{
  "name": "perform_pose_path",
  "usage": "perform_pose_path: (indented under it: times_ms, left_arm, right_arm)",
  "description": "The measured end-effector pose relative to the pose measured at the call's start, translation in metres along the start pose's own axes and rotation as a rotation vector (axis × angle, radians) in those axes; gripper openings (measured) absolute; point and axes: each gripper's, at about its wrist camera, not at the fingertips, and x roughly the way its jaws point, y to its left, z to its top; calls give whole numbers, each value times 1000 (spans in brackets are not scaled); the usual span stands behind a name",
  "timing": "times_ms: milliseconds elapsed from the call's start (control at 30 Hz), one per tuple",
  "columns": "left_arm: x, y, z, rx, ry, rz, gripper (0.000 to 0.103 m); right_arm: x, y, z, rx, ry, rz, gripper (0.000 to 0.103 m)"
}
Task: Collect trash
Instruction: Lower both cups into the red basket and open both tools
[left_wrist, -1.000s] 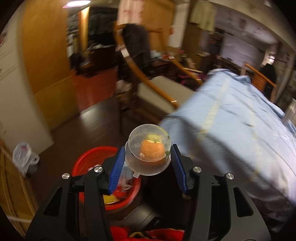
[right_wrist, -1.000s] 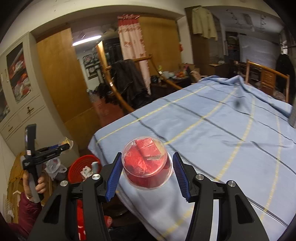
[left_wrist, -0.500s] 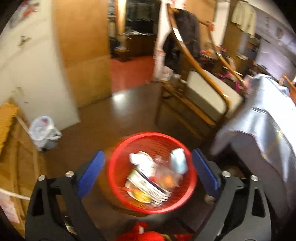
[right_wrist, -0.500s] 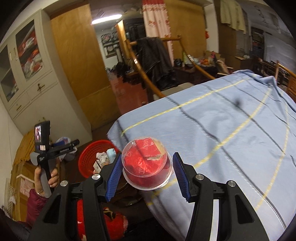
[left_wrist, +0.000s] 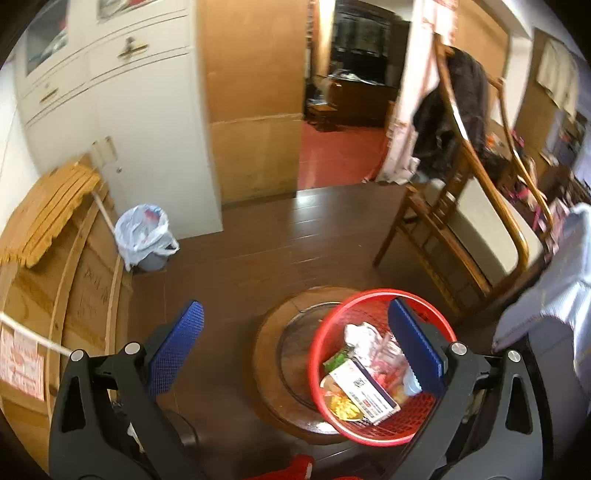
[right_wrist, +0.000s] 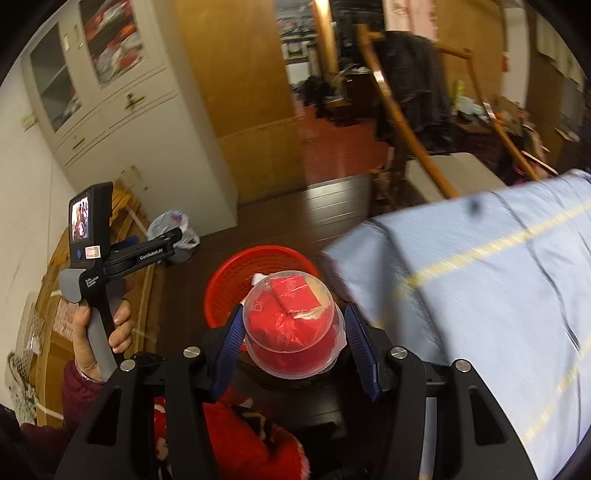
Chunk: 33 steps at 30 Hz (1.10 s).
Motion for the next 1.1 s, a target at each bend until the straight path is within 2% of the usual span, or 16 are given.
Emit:
perform_pose_path:
  times_ms: [167, 200, 267, 400, 533, 667, 900, 1100]
  left_arm:
    - [0, 13, 1, -24, -22, 61, 96]
    - [0, 14, 1, -24, -26, 66, 96]
    - [-2, 15, 0, -23, -32, 66, 96]
    - [-2, 13, 0, -8, -35, 61, 96]
    - [-2, 5, -3, 12, -29, 33, 96]
    - [-9, -8, -4, 43, -39, 21, 96]
    - [-33, -44, -7, 122, -70, -47, 96]
    - [-68, -90, -15, 217, -111, -129, 96]
  right_arm:
    - [41, 31, 39, -46, 19, 86, 55]
    - [46, 35, 44, -55, 18, 98, 61]
    - [59, 41, 55, -62, 11, 75, 73]
    - [57, 44, 51, -65, -18, 46, 73]
    - [44, 34, 40, -71, -34, -19, 73]
    - [26, 18, 29, -38, -52, -31, 73]
    - [-28, -9, 11, 22, -152, -97, 73]
    - [-81, -41, -14, 97, -236, -146, 74]
